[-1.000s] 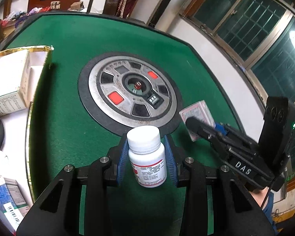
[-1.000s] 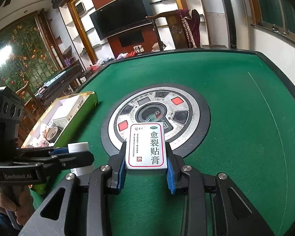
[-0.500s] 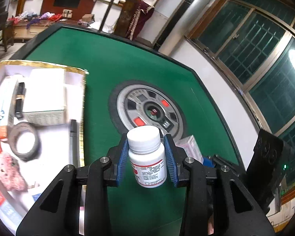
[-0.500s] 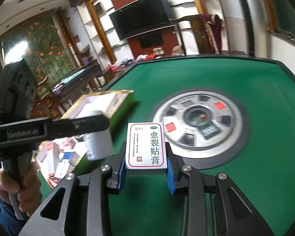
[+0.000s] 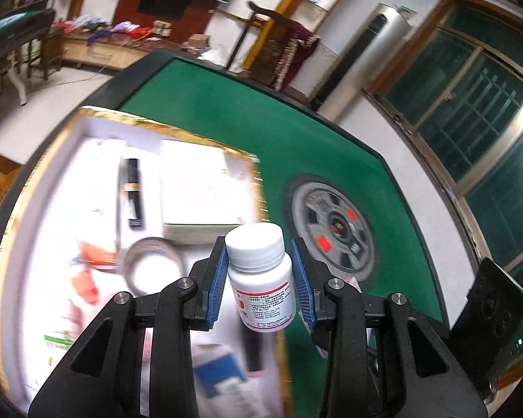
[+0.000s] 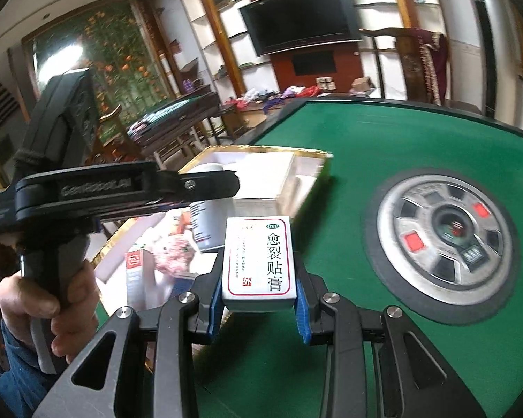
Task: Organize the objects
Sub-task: 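Carry the white pill bottle and small white box over the white tray with both grippers, then lower the pill bottle and white box into the tray and open both grippers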
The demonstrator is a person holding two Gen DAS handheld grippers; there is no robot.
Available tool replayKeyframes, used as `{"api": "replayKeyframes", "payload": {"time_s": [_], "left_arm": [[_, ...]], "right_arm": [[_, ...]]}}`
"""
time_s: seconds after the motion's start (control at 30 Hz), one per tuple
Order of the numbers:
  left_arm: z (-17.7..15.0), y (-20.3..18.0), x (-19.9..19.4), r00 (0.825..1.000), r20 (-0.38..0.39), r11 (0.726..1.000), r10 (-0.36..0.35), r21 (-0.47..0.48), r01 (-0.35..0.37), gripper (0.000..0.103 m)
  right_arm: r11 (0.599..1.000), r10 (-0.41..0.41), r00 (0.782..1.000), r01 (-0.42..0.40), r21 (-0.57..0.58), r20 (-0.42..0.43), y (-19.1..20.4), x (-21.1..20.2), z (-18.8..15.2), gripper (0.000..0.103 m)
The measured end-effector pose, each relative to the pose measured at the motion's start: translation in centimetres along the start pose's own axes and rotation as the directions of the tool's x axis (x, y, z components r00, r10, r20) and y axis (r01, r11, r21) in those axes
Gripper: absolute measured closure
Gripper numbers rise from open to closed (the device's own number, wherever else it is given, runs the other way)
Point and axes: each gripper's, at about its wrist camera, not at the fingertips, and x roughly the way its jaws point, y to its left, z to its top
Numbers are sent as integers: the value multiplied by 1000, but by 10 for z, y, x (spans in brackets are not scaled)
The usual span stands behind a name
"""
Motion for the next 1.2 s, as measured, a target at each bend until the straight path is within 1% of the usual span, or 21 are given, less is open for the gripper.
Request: {"api": "replayKeyframes", "payload": {"time_s": [0.07, 0.13, 0.2, 0.33, 0.4, 0.57, 0.7, 0.77, 0.87, 0.93, 1.0, 1.03, 1.07, 1.13, 1.2], "left_arm": [[2, 12, 1, 1000, -14, 1000, 19, -24, -20, 68], [3, 26, 3, 999, -29, 998, 30, -58, -31, 68], [3, 37, 5, 997, -36, 994, 71, -79, -73, 68], [3, 47, 6, 996, -49, 990, 77, -114, -83, 69], [2, 46, 6, 995, -47, 990, 85, -112, -90, 69], [2, 46, 4, 990, -38, 986, 137, -87, -140, 69], [4, 50, 6, 987, -38, 983, 155, -90, -158, 69], [4, 46, 8, 984, -31, 981, 174, -79, -176, 69], [3, 42, 7, 979, -13, 977, 202, -59, -203, 69], [3, 40, 6, 978, 1, 976, 210, -52, -210, 69], [2, 34, 7, 971, 14, 971, 239, -25, -239, 69], [2, 33, 7, 968, 19, 968, 252, -18, -252, 69], [2, 32, 8, 964, 26, 964, 266, -16, -266, 69], [1, 30, 9, 959, 31, 960, 282, -5, -282, 69], [2, 30, 9, 953, 42, 953, 301, -4, -301, 69]], "right_arm": [[1000, 5, 1000, -5, -17, -11, 10, 12, 4, 70], [999, 6, 999, -8, -34, -42, 17, 27, 6, 70], [999, 2, 998, -5, -39, -65, 23, 42, 8, 70], [998, -13, 995, 7, -61, -97, 28, 63, 9, 70], [998, -19, 994, 12, -67, -106, 29, 69, 10, 70], [996, -36, 991, 25, -86, -127, 33, 80, 13, 70], [993, -48, 985, 30, -112, -167, 39, 89, 8, 70], [991, -65, 984, 43, -130, -165, 42, 90, 5, 70], [981, -117, 983, 93, -169, -139, 44, 88, 5, 69], [984, -118, 985, 98, -152, -129, 40, 87, 6, 69], [984, -125, 985, 109, -140, -115, 36, 84, 7, 69], [982, -142, 985, 126, -142, -103, 34, 83, 8, 69], [979, -156, 983, 141, -147, -97, 33, 84, 8, 67], [978, -157, 983, 142, -152, -92, 33, 84, 8, 66], [975, -172, 982, 159, -159, -77, 36, 83, 7, 65]]}}
